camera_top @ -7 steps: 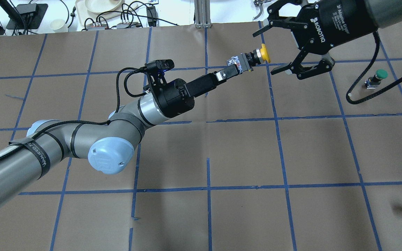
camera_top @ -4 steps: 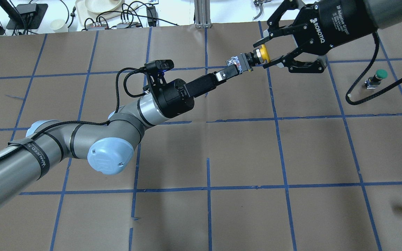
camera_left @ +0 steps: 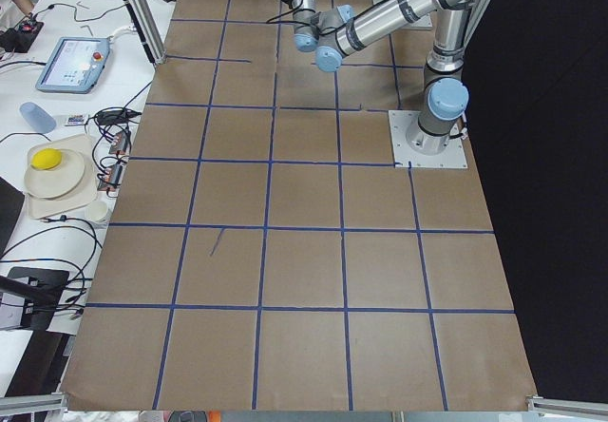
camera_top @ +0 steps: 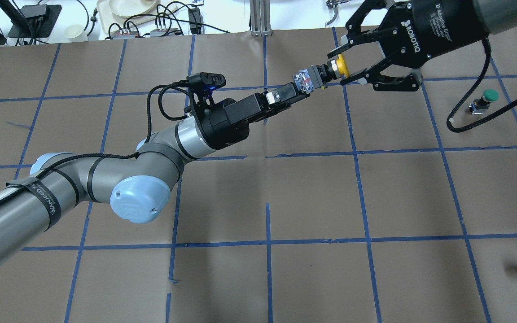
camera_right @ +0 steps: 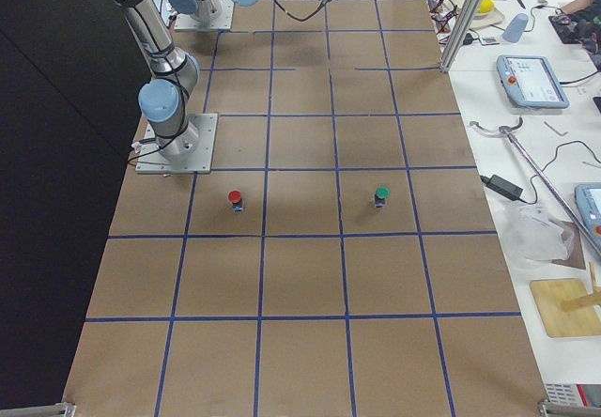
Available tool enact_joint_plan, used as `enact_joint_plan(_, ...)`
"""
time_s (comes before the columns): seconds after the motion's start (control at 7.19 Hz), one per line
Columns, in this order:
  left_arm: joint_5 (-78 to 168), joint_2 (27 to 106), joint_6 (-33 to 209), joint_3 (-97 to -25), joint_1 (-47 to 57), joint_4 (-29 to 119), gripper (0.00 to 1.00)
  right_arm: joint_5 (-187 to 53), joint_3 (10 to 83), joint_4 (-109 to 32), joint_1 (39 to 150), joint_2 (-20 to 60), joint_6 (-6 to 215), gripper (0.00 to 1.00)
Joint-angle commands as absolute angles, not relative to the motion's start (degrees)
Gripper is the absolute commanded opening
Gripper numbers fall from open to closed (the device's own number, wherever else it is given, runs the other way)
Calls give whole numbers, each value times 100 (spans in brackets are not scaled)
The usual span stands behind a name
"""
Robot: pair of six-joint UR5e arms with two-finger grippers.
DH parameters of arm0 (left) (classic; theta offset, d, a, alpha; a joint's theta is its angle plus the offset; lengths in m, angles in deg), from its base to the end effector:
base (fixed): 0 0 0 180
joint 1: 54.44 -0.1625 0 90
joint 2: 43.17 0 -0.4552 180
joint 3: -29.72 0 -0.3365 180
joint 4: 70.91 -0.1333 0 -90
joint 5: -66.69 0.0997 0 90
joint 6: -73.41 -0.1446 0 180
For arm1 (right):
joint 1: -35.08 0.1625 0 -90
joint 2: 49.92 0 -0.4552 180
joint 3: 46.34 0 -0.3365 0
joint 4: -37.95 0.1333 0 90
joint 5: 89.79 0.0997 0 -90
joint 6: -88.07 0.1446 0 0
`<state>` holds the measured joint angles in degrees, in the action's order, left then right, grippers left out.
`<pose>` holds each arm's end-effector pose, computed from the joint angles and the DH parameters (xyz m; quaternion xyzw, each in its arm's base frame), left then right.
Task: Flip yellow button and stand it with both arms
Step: 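Open the left gripper and withdraw it while the right gripper carries the button away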
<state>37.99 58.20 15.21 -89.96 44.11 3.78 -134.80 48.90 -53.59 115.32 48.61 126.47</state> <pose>-0.3261 -0.4196 0.4070 -0.1134 -0.5204 0.2491 0.8089 0.1683 -0.4109 0.5385 0.3619 0.8493 0.0568 0.3800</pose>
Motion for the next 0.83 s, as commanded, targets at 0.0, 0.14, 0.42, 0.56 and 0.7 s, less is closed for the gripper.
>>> enact_joint_plan(0.0, 5463, 5616, 2963, -8615, 4042, -134, 100, -13915, 4761, -5346, 11123, 4791, 12159, 8)
enact_joint_plan(0.14, 6770, 5510, 4765, -8369, 3761, -1296, 100, -13953, 4770, -5310, 10806, 4721, 11529, 8)
enact_joint_plan(0.42, 7704, 5501, 7497, -8007, 3644, -3174, 100, -15349, 4814, -5301, 10671, 4502, 9679, 8)
enact_joint_plan(0.56, 8367, 5431, 7708, -7753, 3661, -3189, 100, -16073, 4840, -5336, 10663, 4422, 8885, 8)
enact_joint_plan(0.7, 9201, 5256, 7797, -7542, 3731, -2954, 100, -16655, 4988, -5441, 10637, 4369, 7911, 8)
